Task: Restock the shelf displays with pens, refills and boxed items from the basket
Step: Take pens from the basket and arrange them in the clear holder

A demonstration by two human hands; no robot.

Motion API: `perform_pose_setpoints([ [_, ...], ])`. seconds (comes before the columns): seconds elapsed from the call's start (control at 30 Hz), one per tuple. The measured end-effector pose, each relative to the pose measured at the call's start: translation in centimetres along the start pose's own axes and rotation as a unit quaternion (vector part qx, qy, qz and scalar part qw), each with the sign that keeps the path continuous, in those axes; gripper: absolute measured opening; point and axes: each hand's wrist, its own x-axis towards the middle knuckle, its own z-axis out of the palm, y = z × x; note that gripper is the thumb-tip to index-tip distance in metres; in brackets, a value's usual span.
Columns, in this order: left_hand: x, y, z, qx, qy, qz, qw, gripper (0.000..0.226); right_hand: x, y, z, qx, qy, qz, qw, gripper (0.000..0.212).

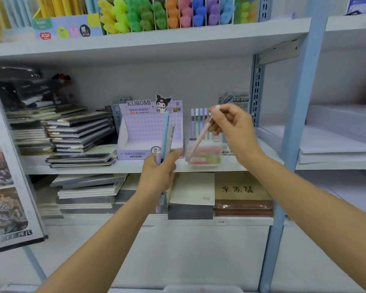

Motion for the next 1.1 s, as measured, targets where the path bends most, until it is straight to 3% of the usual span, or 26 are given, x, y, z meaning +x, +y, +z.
perform_pose_setpoints([
  [0.13,3.8,0.8,0.4,-0.017,-0.012,0.006,1.000,0.010,5.3,0.7,-1.4,-0.015,0.060,-0.022,0.998,0.019],
  [0.37,8.1,1.2,1.2,0.001,-0.030,0.044,0.999,0.021,9.3,4.4,-1.5,-0.137,-0.025,0.043,0.989,0.016],
  [0.83,9.5,0.5,1.9,0.021,-0.062,0.044,0.997,0.022,11.1,6.0,0.2,-0.274,-0.154,-0.008,0.949,0.015],
  [0.97,9.7,0.3,1.8,0.028,-0.087,0.047,0.995,0.023,11.4,6.1,1.0,-0.275,-0.138,-0.016,0.951,0.015],
  [1.1,10.0,0.2,1.4,0.036,-0.094,0.056,0.993,0.024,11.7,6.4,1.3,-0.335,-0.084,-0.087,0.934,0.010],
])
